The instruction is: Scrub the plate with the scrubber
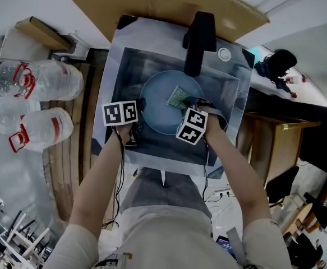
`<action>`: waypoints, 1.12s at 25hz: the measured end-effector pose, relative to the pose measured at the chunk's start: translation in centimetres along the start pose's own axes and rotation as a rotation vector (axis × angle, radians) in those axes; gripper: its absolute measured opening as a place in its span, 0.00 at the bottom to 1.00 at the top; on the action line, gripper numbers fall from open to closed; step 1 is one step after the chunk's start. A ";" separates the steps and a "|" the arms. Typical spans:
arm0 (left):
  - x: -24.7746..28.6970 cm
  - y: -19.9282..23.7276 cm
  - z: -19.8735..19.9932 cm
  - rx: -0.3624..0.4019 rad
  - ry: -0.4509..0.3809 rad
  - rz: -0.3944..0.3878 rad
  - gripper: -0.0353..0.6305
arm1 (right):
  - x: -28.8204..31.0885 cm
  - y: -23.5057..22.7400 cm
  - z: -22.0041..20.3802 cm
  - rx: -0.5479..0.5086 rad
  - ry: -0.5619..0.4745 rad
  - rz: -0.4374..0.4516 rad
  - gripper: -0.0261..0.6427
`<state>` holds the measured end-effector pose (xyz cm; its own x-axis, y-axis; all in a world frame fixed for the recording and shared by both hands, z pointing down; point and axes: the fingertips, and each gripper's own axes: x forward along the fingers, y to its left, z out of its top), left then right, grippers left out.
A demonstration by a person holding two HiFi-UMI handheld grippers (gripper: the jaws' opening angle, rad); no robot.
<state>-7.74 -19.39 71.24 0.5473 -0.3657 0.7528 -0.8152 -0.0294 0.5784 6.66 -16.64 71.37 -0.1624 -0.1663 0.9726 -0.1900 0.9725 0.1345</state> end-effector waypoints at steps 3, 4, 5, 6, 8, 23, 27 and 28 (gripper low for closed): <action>0.0 -0.2 0.1 -0.028 -0.007 -0.004 0.10 | -0.9 -2.5 1.4 0.179 -0.080 -0.074 0.22; -0.1 -0.2 0.3 -0.038 -0.015 -0.008 0.10 | -1.5 -3.0 2.0 0.261 -0.122 -0.075 0.22; -0.3 -0.3 0.4 -0.045 -0.023 -0.012 0.11 | -2.2 -3.4 2.6 0.354 -0.174 -0.064 0.22; -0.5 -0.4 0.5 -0.051 -0.028 -0.014 0.11 | -3.0 -3.8 3.1 0.452 -0.231 -0.042 0.22; -0.9 -0.7 0.5 -0.047 -0.025 -0.007 0.17 | -4.4 -4.1 3.7 0.627 -0.336 0.004 0.21; -10.7 -8.2 4.5 0.239 -0.159 0.092 0.26 | -24.1 -5.1 5.3 0.858 -0.802 -0.026 0.21; -15.1 -11.4 6.6 0.388 -0.242 0.108 0.19 | -30.6 -4.9 6.8 0.785 -0.908 -0.109 0.21; -16.2 -12.4 7.0 0.420 -0.264 0.103 0.18 | -32.1 -4.8 7.3 0.767 -0.930 -0.127 0.21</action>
<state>-7.87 -19.61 49.69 0.4378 -0.6078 0.6626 -0.8980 -0.3325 0.2883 5.73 -17.16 38.17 -0.6745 -0.6134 0.4109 -0.7283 0.6438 -0.2346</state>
